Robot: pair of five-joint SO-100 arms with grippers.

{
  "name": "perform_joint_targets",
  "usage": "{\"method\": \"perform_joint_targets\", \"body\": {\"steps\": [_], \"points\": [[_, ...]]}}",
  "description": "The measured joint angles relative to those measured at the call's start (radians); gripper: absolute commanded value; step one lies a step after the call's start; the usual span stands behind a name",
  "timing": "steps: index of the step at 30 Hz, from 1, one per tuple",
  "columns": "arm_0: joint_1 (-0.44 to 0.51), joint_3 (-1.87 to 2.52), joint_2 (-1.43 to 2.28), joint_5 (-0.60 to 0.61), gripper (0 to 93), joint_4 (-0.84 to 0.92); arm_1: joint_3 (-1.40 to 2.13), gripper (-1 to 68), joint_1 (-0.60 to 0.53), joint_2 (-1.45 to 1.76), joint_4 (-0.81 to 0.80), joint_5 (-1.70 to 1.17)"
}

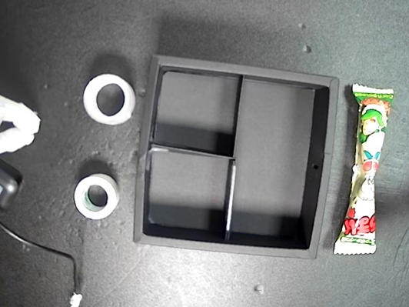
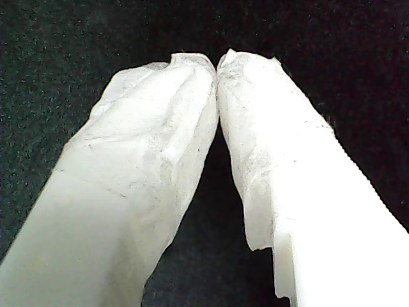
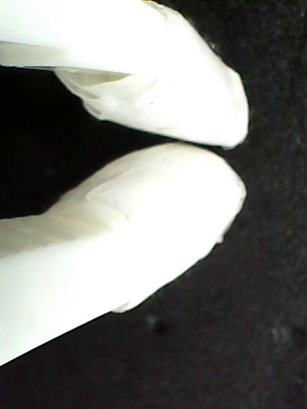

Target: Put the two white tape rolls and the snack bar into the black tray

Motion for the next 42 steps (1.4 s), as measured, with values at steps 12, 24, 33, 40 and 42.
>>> {"method": "perform_joint_targets", "body": {"steps": [12,24,33,40,42], "points": [[0.000,0.000,0.000,-0.014,0.2,0.000,0.000,0.0,0.209,0.000,0.000,-0.002],[-0.003,0.000,0.000,-0.067,4.2,0.000,0.000,-0.1,0.035,0.000,0.000,-0.008],[-0.091,0.000,0.000,-0.176,0.0,-0.319,0.000,0.3,0.038,-0.011,-0.268,-0.011],[-0.031,0.000,0.000,0.233,5.2,-0.831,0.000,-0.3,0.048,-0.011,-0.607,-0.011],[-0.031,-0.003,0.000,0.356,7.8,-0.925,0.000,-0.3,0.035,-0.011,-0.644,-0.011]]}}
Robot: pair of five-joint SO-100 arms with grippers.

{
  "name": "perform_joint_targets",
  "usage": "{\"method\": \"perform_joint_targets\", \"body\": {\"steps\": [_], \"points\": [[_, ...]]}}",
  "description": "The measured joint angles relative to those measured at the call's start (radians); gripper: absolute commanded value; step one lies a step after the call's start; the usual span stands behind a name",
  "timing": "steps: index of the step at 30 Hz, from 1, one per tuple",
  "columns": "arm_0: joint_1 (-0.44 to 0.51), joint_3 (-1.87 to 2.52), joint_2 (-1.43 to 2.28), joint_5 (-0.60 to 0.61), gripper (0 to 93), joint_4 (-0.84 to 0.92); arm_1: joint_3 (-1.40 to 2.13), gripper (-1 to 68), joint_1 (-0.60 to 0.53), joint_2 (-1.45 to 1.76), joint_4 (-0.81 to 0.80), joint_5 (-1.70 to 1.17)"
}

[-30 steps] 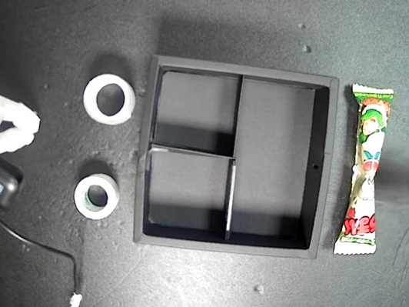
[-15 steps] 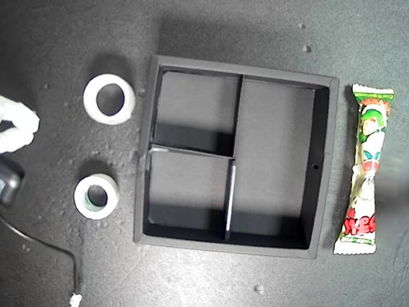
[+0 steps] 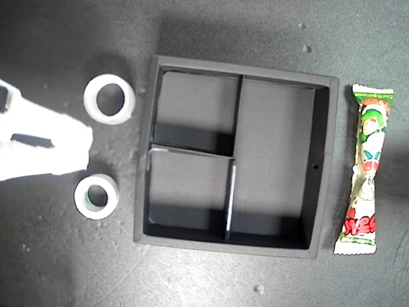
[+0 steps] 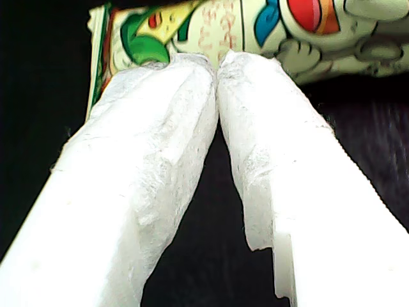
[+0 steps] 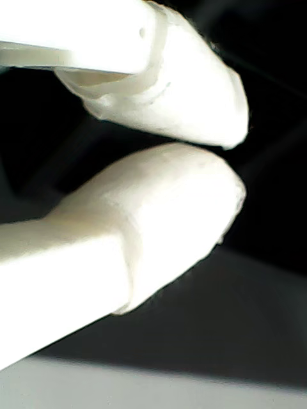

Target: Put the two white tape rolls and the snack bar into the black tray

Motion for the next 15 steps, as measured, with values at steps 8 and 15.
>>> {"method": "perform_joint_targets", "body": {"steps": [8,15], "points": [[-0.060,-0.048,-0.132,0.003,13.4,-0.002,0.000,-0.3,-0.011,0.000,-0.127,0.173],[-0.097,-0.370,-0.781,-0.009,13.0,0.091,0.000,-0.3,-0.086,0.000,-0.215,0.173]]}}
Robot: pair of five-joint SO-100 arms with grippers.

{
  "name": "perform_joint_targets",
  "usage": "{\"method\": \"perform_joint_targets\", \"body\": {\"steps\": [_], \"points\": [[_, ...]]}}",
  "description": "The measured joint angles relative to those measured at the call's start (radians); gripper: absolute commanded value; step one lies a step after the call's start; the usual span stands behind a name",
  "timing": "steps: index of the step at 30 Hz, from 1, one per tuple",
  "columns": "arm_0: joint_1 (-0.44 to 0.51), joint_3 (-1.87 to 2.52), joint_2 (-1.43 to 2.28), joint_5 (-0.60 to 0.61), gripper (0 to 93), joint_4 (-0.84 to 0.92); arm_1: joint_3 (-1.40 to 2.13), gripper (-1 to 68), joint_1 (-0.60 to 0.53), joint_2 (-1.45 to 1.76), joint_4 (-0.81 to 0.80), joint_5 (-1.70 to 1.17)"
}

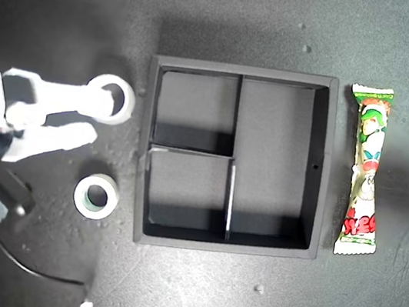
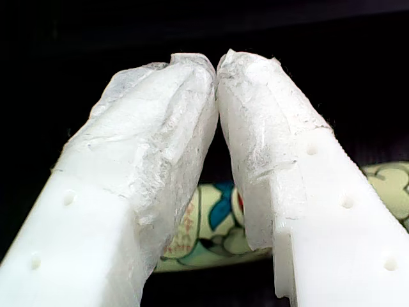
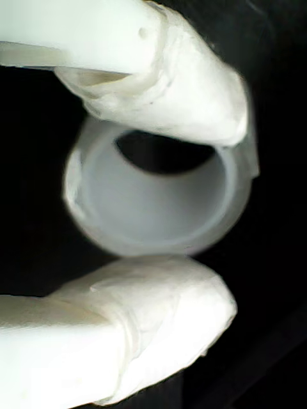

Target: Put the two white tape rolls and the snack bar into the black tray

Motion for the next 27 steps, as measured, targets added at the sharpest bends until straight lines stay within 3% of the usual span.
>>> {"method": "perform_joint_targets", "body": {"steps": [14,18,20,27], "points": [[-0.002,-0.129,-0.356,-0.012,12.1,0.021,0.000,-0.3,-0.052,0.000,0.058,0.000],[-0.028,-0.184,-0.465,-0.012,4.0,0.021,-0.005,-0.2,-0.051,0.000,0.058,0.005],[-0.043,-0.235,-0.545,-0.012,0.0,0.032,-0.020,-0.2,-0.015,0.000,0.058,0.075],[-0.072,-0.388,-0.698,-0.031,0.0,0.143,-0.106,-0.3,0.144,-0.002,0.144,0.278]]}}
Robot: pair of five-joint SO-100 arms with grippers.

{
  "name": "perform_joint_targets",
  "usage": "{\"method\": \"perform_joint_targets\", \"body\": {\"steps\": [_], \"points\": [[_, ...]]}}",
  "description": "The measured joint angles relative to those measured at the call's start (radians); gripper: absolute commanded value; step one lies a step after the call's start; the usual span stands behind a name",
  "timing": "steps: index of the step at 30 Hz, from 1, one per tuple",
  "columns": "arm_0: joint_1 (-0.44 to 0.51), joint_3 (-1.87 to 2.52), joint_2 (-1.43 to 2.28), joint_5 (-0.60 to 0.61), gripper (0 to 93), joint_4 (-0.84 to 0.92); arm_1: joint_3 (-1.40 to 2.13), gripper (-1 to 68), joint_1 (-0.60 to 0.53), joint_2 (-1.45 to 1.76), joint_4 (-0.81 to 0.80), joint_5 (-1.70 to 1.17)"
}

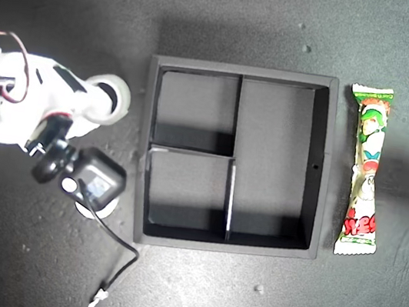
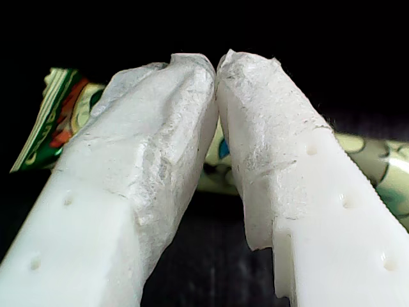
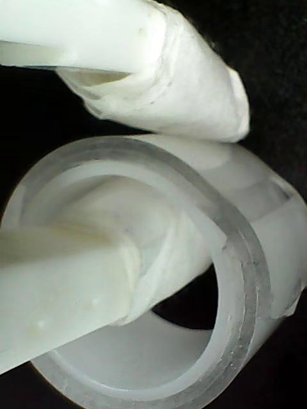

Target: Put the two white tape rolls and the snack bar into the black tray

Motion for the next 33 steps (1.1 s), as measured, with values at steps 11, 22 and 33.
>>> {"method": "perform_joint_targets", "body": {"steps": [11,22,33], "points": [[0.012,-0.219,0.394,0.080,0.0,0.127,-0.359,3.0,-0.123,-0.176,0.046,-0.885],[0.041,-0.285,0.058,0.066,0.0,-0.124,-0.974,13.9,-0.216,-1.272,0.304,-1.146],[0.046,-0.325,-0.146,0.015,9.8,-0.167,-1.028,27.6,-0.267,-1.463,0.402,-1.146]]}}
